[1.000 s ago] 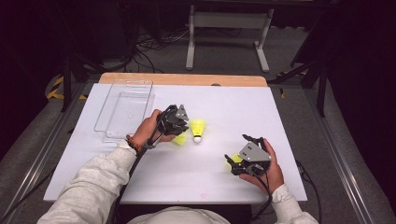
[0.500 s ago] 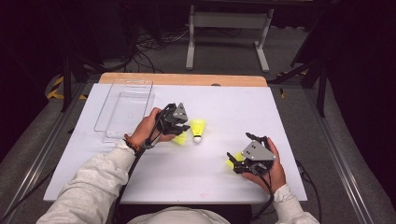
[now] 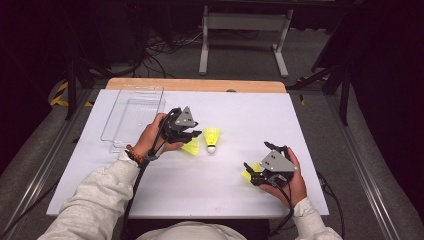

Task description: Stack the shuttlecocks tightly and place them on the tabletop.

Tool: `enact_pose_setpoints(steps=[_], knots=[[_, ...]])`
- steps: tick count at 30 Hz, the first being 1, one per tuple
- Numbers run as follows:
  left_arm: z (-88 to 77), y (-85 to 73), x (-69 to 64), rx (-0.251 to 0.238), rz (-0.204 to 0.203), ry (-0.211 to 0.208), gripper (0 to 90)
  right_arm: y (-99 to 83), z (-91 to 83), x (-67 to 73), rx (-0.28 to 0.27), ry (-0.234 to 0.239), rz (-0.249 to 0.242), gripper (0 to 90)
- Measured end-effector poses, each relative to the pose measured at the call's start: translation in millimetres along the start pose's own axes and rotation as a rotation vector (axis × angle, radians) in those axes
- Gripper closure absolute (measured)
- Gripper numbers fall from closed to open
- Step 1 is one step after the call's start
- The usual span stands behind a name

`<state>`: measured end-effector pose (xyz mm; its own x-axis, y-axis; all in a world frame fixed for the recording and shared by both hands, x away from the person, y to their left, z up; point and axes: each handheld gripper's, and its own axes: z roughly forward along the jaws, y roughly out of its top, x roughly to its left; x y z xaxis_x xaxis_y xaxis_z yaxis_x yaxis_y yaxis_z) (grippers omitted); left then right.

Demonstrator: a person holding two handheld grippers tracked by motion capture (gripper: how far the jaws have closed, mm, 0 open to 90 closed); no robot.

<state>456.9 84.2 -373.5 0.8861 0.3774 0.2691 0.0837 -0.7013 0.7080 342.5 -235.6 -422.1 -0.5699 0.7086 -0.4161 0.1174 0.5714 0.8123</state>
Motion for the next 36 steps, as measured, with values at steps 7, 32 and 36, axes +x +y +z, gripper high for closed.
enact_pose_setpoints(steps=[7, 32, 36], knots=[[-13.4, -11.1, -3.7, -0.059, 0.013, 0.032, 61.2, 0.5, 0.1, 0.2, -0.002, 0.0, 0.003, 10.0], [-69.4, -63.3, -20.5, -0.292, 0.003, 0.153, 37.1, 2.8, -4.0, -6.5, -0.045, -0.027, 0.096, 8.7], [-77.4, -76.8, -20.8, -0.296, -0.006, 0.182, 29.6, 2.1, -6.2, -9.6, -0.054, -0.037, 0.118, 8.7]])
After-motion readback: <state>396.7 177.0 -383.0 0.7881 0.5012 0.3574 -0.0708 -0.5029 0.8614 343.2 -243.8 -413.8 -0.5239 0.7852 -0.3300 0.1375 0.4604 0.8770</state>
